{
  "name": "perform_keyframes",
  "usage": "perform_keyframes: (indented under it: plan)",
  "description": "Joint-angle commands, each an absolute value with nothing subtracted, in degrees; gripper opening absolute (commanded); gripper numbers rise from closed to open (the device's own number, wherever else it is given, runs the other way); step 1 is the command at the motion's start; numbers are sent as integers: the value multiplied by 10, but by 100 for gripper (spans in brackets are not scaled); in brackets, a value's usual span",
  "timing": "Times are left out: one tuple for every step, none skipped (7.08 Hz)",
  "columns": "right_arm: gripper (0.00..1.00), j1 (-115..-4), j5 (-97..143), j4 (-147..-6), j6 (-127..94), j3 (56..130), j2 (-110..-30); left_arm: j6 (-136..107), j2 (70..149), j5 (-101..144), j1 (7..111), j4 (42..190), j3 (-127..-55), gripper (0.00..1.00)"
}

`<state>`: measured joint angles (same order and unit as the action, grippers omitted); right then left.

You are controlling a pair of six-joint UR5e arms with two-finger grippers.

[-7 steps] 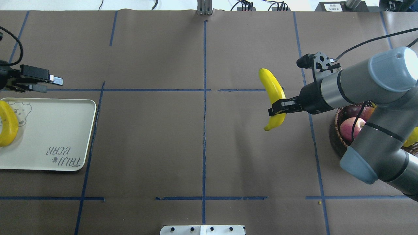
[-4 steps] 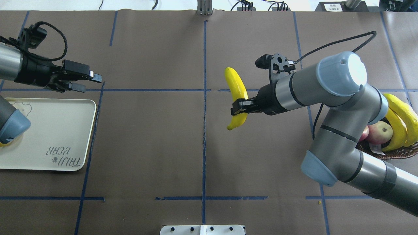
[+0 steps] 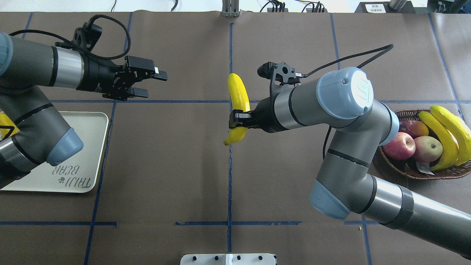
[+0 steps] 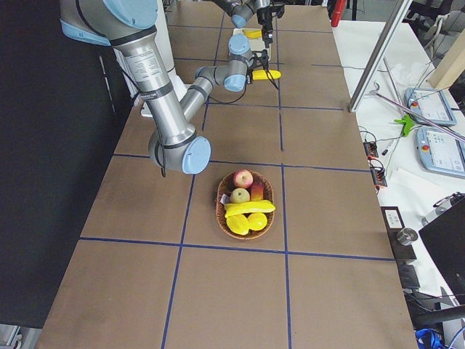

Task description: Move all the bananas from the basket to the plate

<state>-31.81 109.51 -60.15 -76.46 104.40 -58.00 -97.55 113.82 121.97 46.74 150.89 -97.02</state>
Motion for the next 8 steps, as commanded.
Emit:
perform_keyframes:
  plan:
    - [3, -302, 1076, -601, -796, 1027, -545, -1001, 1183, 1146, 401, 1504, -968, 99]
    - [3, -299, 1074, -601, -798, 1022, -536, -1001, 1195, 1122, 383, 1502, -965, 99]
    - [3, -295, 1074, -601, -800, 1022, -531, -1001, 1201, 1121, 379, 1499, -961, 99]
    - [3, -294, 1074, -601, -800, 1021, -527, -1001, 1202, 1121, 377, 1499, -959, 99]
    - [3, -291, 1074, -600, -800, 1022, -527, -1001, 1204, 1119, 365, 1499, -958, 99]
    - [4, -288, 1074, -600, -800, 1022, -524, -1001, 1208, 1115, 364, 1499, -953, 97]
    - [4, -286, 1073, -600, -801, 1022, -520, -1000, 1209, 1103, 356, 1499, -950, 81]
    - [4, -283, 1066, -600, -801, 1022, -519, -1000, 1209, 1102, 354, 1499, -947, 77]
